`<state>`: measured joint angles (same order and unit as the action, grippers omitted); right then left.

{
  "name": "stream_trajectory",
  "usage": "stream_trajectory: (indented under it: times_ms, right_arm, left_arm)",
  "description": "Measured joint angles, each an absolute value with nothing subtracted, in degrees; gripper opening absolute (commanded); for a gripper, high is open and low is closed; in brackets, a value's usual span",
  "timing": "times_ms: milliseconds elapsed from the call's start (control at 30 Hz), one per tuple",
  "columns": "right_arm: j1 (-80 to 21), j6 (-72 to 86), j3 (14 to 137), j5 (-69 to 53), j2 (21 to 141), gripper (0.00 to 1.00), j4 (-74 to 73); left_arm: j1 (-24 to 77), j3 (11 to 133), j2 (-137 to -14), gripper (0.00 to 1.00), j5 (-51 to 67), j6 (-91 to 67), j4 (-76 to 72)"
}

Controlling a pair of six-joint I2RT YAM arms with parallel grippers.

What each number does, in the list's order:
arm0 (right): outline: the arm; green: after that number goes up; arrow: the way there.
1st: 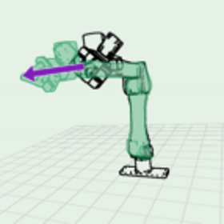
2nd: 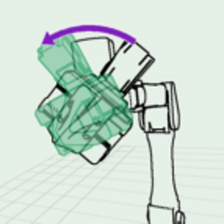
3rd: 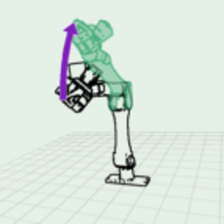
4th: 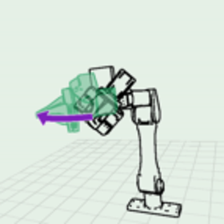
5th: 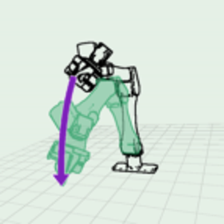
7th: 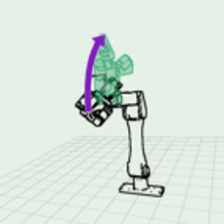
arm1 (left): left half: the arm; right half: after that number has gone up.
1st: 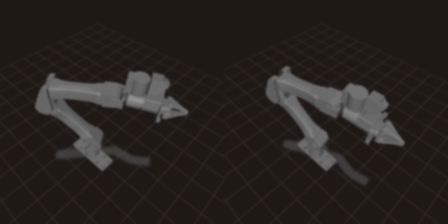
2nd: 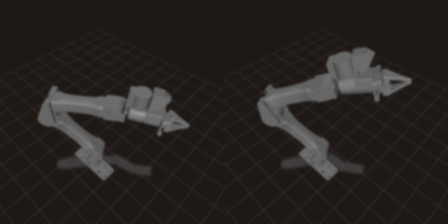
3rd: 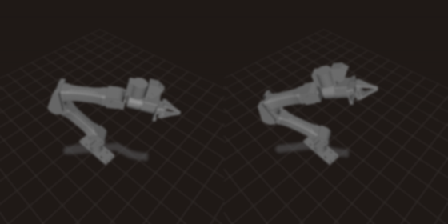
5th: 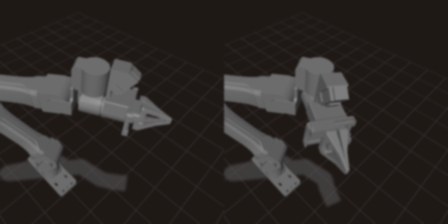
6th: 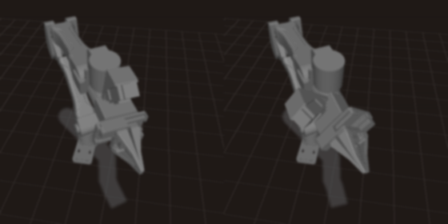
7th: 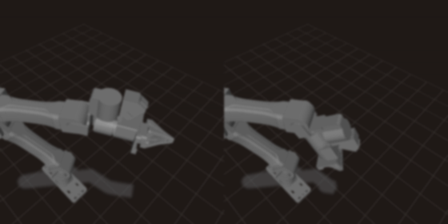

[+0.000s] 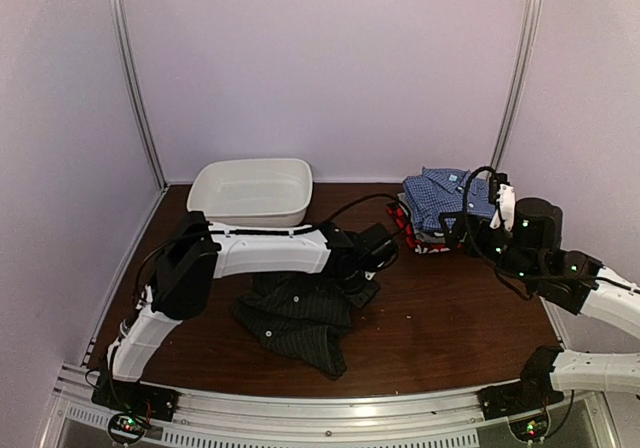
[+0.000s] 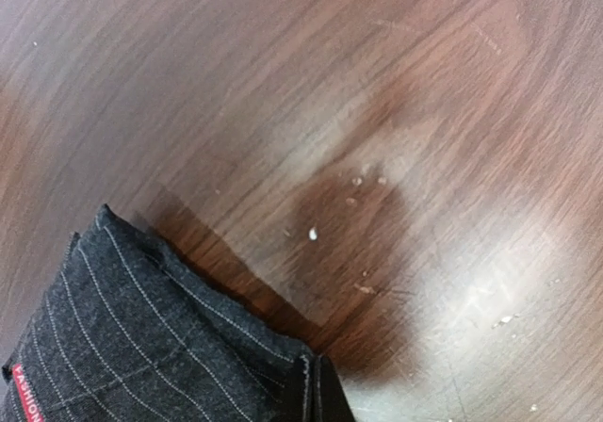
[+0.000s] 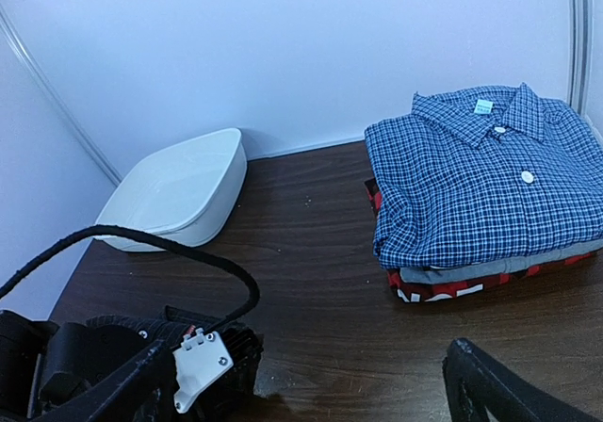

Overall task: Fold and stack the long sleeve shirts
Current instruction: Pick up the crumpled shirt from the center of the board.

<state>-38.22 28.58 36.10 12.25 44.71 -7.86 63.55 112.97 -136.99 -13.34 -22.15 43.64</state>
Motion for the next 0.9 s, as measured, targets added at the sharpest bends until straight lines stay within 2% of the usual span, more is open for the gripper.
stream_trajectory:
  times_ms: [300,600,733,900]
  right_arm:
    - [-38.22,28.69,36.1,11.81,44.71,1.0,-7.03]
    - [-38.22,28.69,36.05,11.33,44.82,1.0,-5.41]
    - [-38.22,28.69,36.01,10.83,45.12,1.0,-5.21]
    - [-38.22,28.69,35.92,9.76,45.84,1.0,-4.49]
  left_arm:
    - [63.55,117.62,-134.87,0.0,-10.87,-22.5,44.99]
    - [63.4,118.43,-117.32,0.0,-7.97,-26.65,40.64]
    - [61.06,111.7,-106.26,0.0,-8.54,-30.33,34.44]
    - [48.27,94.7,-98.17,0.0,-3.81,-36.16,27.16]
